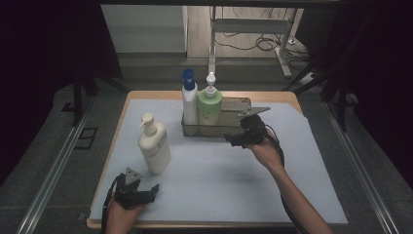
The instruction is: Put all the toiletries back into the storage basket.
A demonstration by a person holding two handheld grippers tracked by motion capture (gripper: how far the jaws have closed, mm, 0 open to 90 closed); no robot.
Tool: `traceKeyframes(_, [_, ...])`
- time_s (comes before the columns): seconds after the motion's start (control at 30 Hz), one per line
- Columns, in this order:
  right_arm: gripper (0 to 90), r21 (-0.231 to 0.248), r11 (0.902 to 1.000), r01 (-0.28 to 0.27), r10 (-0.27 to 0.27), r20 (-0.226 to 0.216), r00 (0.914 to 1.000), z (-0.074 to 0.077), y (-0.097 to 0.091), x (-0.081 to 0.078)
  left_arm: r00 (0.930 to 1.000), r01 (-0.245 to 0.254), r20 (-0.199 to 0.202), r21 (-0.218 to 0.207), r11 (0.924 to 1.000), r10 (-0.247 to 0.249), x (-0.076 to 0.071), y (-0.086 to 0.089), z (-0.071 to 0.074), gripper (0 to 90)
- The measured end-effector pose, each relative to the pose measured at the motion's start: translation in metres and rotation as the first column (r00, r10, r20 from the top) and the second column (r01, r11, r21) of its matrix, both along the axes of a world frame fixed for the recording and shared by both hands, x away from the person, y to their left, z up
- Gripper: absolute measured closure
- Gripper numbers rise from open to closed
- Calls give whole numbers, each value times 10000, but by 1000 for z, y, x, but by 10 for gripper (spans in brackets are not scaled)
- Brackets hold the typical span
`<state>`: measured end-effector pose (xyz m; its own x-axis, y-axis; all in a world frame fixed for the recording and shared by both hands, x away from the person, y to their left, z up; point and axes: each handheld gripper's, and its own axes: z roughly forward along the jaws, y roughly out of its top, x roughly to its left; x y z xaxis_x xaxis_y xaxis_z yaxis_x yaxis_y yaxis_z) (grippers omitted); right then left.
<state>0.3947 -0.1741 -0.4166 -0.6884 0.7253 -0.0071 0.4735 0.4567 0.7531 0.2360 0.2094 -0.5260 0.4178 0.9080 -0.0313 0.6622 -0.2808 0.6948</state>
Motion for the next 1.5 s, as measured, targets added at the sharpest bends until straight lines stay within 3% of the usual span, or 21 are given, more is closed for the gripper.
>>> traceKeyframes(0.17, [67, 109, 9999, -80, 79, 48, 10000, 4, -6, -8, 10000, -3, 0, 1, 10000, 3, 0, 0, 0, 119])
traceKeyframes(0.33, [0, -81, 9999, -145, 145, 45, 9999, 4, -13, -18, 10000, -3, 7, 1, 10000, 3, 0, 0, 0, 119])
traceKeyframes(0.5, [0, -535, 9985, -154, 158, 83, 9998, 1, -21, -25, 10000, -12, 31, 10, 10000, 12, 0, 0, 0, 119])
traceKeyframes(0.73, [0, -767, 9966, -289, 281, -125, 9995, -4, -34, -36, 10000, -19, 34, 3, 10000, 19, 0, 0, 0, 119])
traceKeyframes(1.17, [0, -745, 9971, -174, 149, -343, 9993, -20, -64, -58, 10000, -17, 34, 5, 10000, 17, 0, 0, 0, 119])
traceKeyframes(1.5, [0, -429, 9984, 375, -399, -553, 9977, -40, -86, -75, 10000, -29, 36, -9, 10000, 29, 0, 0, 0, 119])
